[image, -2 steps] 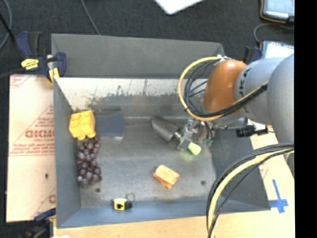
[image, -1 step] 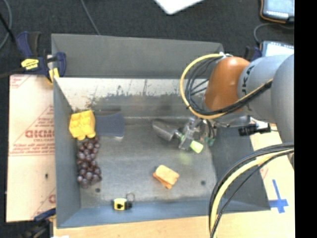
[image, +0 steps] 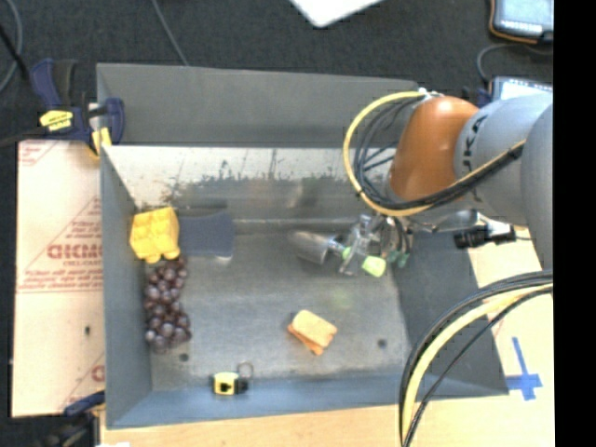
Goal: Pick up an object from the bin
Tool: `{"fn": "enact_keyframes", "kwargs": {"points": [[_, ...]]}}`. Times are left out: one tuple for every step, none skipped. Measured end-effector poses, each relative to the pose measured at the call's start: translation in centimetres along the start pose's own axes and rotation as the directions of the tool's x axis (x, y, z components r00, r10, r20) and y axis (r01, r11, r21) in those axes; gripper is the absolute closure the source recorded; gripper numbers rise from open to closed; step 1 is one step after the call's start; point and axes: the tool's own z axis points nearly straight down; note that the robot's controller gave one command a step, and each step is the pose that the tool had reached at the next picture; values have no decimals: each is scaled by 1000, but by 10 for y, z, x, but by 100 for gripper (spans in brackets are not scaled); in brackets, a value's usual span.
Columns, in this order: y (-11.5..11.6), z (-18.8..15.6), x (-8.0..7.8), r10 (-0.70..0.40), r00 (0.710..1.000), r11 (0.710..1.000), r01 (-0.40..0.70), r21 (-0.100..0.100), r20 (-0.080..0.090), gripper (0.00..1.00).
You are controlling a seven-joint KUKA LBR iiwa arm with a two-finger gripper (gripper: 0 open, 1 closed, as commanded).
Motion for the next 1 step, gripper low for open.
{"fn": "enact_keyframes", "kwargs": {"points": [[0, -13, -2, -1, 1000, 1000, 1, -2, 6, 100]]}}
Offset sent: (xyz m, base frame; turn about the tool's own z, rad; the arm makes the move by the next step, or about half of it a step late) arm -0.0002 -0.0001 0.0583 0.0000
